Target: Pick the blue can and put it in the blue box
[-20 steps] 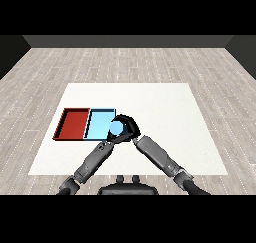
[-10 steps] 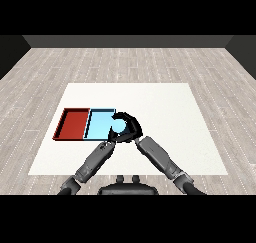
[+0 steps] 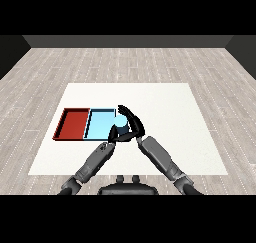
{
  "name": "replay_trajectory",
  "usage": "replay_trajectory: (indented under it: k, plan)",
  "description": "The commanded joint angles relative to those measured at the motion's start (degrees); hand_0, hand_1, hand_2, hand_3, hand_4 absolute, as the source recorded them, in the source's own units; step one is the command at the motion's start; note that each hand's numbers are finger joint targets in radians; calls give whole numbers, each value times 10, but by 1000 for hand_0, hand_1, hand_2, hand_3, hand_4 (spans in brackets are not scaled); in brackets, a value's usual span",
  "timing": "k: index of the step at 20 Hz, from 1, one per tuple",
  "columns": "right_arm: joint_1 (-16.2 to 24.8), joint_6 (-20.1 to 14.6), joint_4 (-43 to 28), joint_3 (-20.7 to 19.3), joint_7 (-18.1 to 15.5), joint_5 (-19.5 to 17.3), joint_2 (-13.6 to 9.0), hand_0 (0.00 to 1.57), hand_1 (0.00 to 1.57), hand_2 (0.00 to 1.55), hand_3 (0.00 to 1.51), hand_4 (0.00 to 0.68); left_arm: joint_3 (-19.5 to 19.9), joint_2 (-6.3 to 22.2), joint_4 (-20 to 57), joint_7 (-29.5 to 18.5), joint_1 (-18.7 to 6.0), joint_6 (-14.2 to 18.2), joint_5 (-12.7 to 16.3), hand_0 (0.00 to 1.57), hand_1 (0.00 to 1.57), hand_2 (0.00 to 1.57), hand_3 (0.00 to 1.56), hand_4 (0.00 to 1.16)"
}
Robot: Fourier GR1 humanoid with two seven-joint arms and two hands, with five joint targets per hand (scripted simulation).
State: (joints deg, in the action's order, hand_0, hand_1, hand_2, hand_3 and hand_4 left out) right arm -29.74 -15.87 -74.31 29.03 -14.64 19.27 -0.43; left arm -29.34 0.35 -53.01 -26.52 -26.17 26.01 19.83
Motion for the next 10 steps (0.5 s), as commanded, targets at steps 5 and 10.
replay_trajectory:
  k: [5, 10]
  plan:
    - [55, 49, -49, -47, 7, -8, -15, 0, 0, 0, 0, 0, 55, 1, 17, 25, -31, -16, -44, 1571, 1571, 1571, 1510, 1133]
    - [89, 71, -81, -71, 5, -20, -10, 0, 0, 0, 0, 0, 27, -3, 45, -17, -30, 15, -20, 1571, 1571, 1571, 1503, 1128]
